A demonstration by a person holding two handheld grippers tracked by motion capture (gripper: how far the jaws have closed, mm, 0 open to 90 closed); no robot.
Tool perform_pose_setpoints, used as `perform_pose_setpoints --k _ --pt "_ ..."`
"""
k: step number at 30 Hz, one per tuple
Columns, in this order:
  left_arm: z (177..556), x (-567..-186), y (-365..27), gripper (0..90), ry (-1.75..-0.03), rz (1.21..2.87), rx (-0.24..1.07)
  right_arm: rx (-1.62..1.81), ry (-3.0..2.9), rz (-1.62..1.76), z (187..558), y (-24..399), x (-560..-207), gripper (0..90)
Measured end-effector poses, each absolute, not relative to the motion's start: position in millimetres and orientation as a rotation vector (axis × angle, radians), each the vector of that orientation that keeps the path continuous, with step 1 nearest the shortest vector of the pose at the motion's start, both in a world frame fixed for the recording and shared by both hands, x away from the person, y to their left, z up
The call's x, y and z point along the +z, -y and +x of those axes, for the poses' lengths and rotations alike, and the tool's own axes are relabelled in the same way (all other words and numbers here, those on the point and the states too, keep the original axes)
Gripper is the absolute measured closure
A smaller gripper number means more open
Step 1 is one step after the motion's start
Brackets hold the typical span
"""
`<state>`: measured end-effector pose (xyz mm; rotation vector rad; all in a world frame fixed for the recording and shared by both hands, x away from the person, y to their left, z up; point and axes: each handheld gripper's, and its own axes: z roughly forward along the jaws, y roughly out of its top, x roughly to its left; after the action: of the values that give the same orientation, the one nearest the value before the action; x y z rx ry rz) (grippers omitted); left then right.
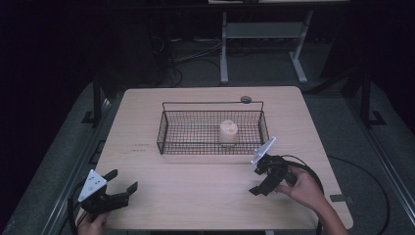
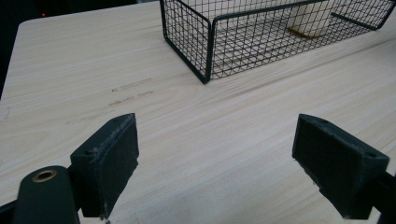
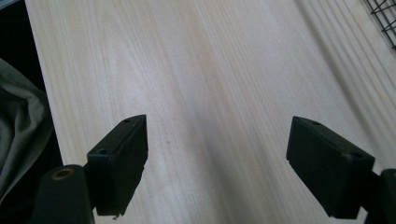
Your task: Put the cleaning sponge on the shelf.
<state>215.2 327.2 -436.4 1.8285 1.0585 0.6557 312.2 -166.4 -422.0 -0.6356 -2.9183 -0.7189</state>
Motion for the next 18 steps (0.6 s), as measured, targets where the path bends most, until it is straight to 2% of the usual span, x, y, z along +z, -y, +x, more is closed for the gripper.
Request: perform_pose_setpoints --k 18 --pt "214 -437 -327 13.8 -1.05 1.842 0.65 -0.811 2.914 -0.713 285 199 -430 20.0"
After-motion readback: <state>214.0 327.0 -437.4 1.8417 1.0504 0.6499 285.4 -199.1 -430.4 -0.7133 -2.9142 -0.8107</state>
